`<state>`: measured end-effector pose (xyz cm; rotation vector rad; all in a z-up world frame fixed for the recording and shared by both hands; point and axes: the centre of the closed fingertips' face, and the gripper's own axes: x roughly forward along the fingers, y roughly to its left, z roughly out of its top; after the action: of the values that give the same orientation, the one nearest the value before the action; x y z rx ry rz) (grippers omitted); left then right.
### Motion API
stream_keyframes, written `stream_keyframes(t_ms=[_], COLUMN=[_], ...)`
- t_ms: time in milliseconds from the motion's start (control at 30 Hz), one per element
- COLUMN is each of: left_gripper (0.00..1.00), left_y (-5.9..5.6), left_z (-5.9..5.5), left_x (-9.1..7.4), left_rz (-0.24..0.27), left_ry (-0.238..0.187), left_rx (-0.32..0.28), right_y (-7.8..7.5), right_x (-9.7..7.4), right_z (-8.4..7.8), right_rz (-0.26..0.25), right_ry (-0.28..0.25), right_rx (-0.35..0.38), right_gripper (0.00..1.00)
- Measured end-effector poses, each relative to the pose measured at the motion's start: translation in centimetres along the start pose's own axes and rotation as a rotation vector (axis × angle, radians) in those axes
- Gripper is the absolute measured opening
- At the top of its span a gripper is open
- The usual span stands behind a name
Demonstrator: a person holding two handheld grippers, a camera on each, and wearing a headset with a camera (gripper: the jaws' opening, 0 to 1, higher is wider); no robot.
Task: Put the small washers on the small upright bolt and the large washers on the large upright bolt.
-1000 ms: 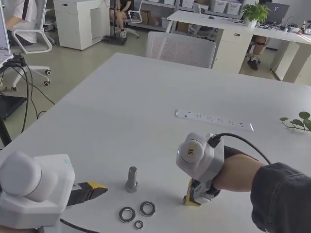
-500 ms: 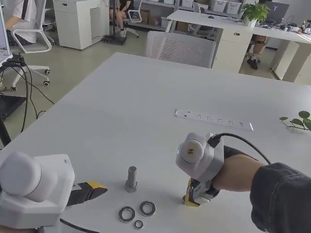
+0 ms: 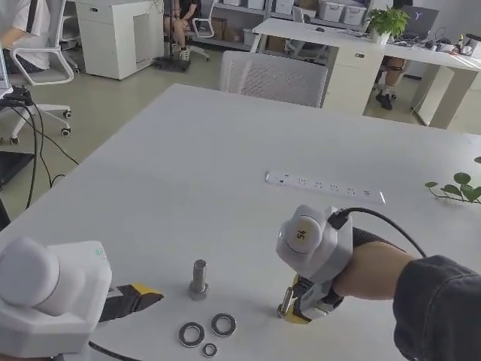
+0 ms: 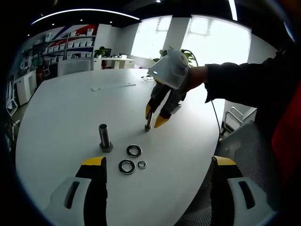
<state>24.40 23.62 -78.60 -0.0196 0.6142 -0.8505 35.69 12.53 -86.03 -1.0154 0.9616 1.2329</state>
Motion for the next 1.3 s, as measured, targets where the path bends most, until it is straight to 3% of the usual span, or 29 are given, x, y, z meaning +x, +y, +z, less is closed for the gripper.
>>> stream_keyframes(t_ms=[300, 933, 1300], left_gripper=[0.92, 0.92, 0.92], left_y=[-0.1, -0.1, -0.4], left_z=[0.1, 0.3, 0.4], left_x=[0.0, -0.1, 0.0], left_rz=[-0.002, -0.002, -0.006], left_ry=[0.001, -0.003, -0.004], left_rx=[0.005, 0.01, 0.017], right_y=[0.3, 1.7, 3.5], right_x=[-0.5, -1.8, -2.8], right_z=[-0.5, -2.5, -3.0], right_rz=[-0.004, -0.016, -0.011], right_ry=[-0.033, -0.033, -0.048], right_rx=[0.042, 0.061, 0.072], right_gripper=[0.34, 0.34, 0.34])
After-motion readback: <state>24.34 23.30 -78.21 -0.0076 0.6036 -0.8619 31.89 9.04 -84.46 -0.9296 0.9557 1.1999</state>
